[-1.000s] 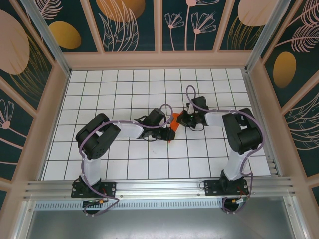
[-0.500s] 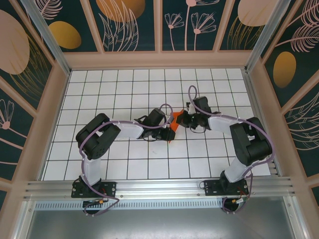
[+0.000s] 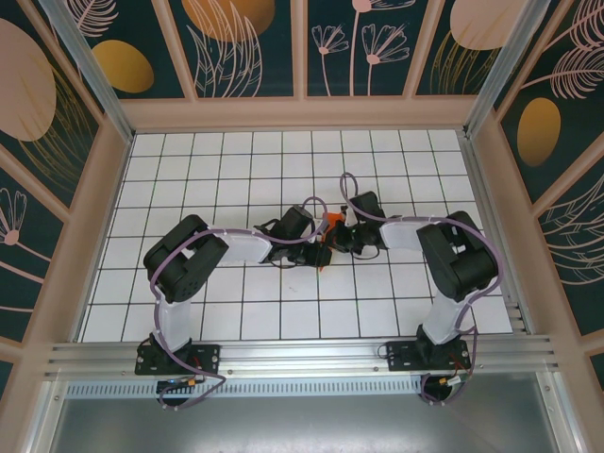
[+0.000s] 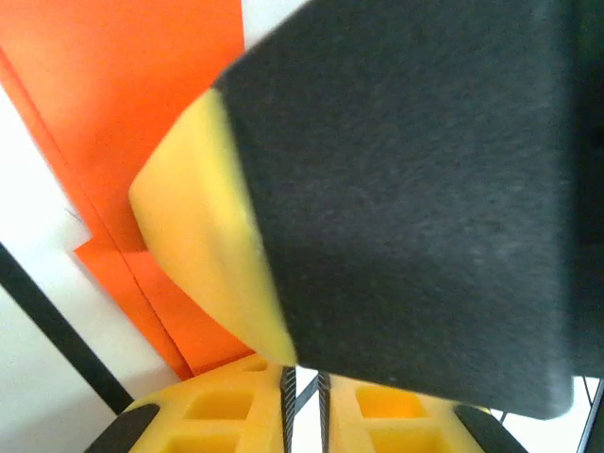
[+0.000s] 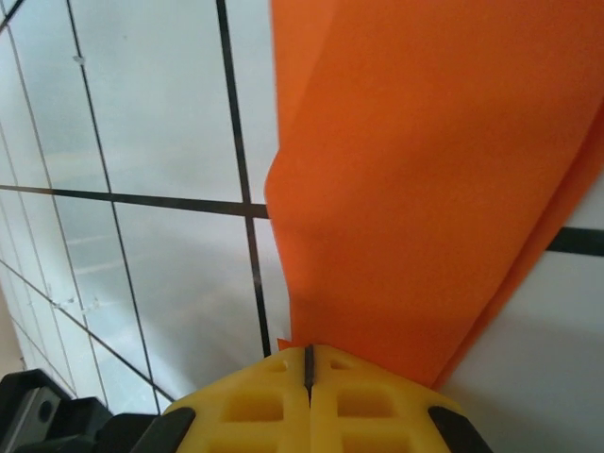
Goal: Fold a paper plane with a square sheet of paper (fold left side to right side)
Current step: Fold the wing for the fifth time at the center of the table.
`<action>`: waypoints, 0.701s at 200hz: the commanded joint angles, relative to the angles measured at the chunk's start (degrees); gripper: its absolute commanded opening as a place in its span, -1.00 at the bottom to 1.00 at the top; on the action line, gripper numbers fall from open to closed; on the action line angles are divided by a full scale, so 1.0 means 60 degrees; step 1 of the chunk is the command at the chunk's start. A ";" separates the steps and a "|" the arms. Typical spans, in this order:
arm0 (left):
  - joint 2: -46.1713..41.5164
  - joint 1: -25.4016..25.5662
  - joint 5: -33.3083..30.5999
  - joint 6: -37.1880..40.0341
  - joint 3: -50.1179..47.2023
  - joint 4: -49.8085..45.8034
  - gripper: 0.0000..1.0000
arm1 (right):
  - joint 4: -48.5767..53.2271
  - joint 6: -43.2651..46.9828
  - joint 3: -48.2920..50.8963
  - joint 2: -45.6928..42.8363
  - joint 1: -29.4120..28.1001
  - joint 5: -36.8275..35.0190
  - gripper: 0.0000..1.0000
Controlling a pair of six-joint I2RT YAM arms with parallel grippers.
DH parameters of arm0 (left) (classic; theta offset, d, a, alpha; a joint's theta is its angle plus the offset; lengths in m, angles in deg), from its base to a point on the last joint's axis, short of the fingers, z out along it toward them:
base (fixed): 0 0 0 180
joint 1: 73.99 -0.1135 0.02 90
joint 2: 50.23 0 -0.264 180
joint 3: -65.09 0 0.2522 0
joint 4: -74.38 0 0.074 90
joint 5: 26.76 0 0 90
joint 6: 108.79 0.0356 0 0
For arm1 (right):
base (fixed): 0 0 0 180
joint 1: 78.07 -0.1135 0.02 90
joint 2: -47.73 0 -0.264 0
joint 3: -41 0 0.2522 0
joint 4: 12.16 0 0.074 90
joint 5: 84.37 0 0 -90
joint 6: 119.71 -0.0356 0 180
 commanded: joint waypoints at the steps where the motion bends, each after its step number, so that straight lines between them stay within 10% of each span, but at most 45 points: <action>1: 0.0544 0.0196 -0.0212 -0.0121 -0.0264 -0.1368 -0.64 | 0.0297 0.0316 -0.0378 0.0328 -0.0011 -0.0856 -0.89; 140: 0.0627 0.0191 -0.0170 -0.0163 -0.0262 -0.1353 -0.63 | 0.0967 0.1677 -0.1764 0.1168 0.1129 -0.1455 -0.88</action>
